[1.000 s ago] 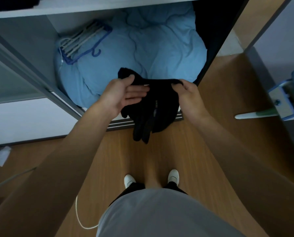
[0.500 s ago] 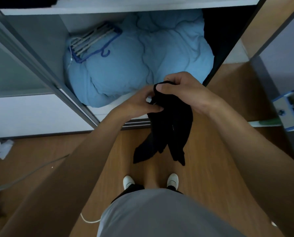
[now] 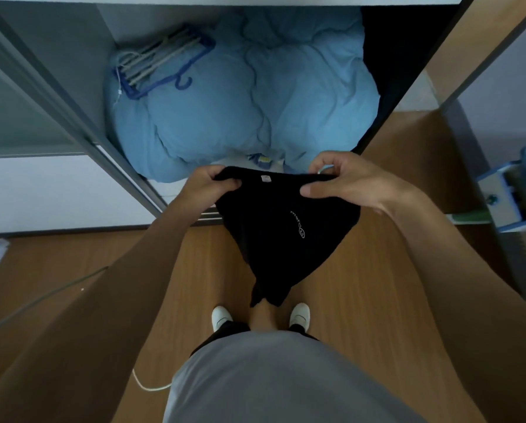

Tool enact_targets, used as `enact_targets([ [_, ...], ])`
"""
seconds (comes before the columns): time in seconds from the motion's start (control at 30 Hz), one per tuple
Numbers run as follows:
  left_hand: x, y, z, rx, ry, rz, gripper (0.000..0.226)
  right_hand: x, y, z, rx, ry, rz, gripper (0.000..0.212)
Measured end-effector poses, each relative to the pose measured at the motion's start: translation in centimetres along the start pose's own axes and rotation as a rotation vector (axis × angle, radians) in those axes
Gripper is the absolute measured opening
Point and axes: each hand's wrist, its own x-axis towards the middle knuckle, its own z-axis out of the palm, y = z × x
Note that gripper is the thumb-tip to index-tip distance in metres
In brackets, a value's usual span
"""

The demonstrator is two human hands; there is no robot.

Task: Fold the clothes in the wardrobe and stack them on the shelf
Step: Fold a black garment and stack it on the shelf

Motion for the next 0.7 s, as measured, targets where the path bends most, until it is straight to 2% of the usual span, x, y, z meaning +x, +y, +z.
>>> enact_targets([
  [0.07,0.3,0.4,-0.6,0.056,0.054,0.001,0.007,-0.3,0.4,0.6,-0.073,-0.085,0.048,0.035],
  [0.2,0.7,0.5,-2.4,0.139,0.097,0.026,0.037,-0.4,0.4,1.5,-0.088,-0.110,0.007,0.043],
  [0.33,0.8,-0.1,-4.7,0.076,0.146,0.035,0.030,-0.7,0.5,1.2,-0.057,-0.150,0.003,0.051],
  [0.47,0.8,0.4,-5.4,0.052,0.167,0.101,0.025,-0.5,0.6,0.9,-0.016,-0.086,-0.067,0.044],
  [0.57,0.4,0.8,-5.5,0.097,0.148,0.126,0.018,-0.5,0.5,0.6,-0.065,-0.114,-0.054,0.043],
  [0.63,0.3,1.0,-5.5,0.096,0.171,0.143,0.013,-0.4,0.7,0.4,-0.041,-0.151,-0.059,0.033],
  [0.7,0.0,1.2,-5.4,0.069,0.184,0.157,0.010,-0.4,0.9,0.3,0.030,-0.107,-0.077,0.019],
])
